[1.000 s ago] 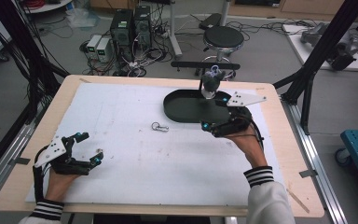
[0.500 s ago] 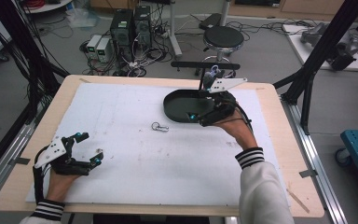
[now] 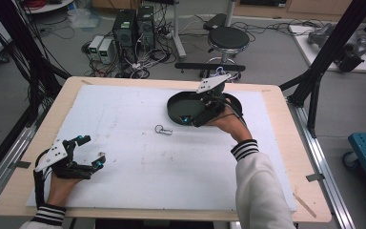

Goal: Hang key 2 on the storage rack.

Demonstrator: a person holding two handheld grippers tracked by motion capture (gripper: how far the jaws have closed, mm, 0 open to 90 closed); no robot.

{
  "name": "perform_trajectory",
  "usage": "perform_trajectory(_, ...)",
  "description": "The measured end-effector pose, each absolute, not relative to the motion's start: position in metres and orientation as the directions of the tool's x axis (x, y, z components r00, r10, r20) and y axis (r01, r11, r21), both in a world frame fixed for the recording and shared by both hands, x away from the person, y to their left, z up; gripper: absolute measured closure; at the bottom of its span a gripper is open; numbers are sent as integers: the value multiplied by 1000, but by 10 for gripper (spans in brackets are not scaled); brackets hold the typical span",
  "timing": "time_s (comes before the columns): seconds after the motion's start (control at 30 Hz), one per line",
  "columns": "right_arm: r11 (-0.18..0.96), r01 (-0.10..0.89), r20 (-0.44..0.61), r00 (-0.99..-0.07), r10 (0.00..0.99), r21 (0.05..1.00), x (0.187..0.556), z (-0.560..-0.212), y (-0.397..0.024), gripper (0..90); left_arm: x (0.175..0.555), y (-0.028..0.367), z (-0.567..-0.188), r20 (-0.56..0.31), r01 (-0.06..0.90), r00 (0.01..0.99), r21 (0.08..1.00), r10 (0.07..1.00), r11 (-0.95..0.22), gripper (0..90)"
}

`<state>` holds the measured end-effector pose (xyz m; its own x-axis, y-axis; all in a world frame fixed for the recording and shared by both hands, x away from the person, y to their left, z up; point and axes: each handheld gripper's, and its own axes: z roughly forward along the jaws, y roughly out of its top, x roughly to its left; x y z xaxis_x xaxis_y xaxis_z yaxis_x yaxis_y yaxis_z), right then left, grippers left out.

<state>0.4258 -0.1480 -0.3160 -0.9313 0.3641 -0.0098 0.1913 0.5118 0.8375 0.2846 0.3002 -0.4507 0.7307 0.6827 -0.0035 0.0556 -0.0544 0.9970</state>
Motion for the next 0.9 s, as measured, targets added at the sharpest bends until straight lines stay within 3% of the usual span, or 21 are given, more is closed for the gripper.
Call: perform_trajectory(0.9,642,154,-5,-971,238,751,462,-346,-81,8,284,300,-451,-4,52,731,997,682,-50,17)
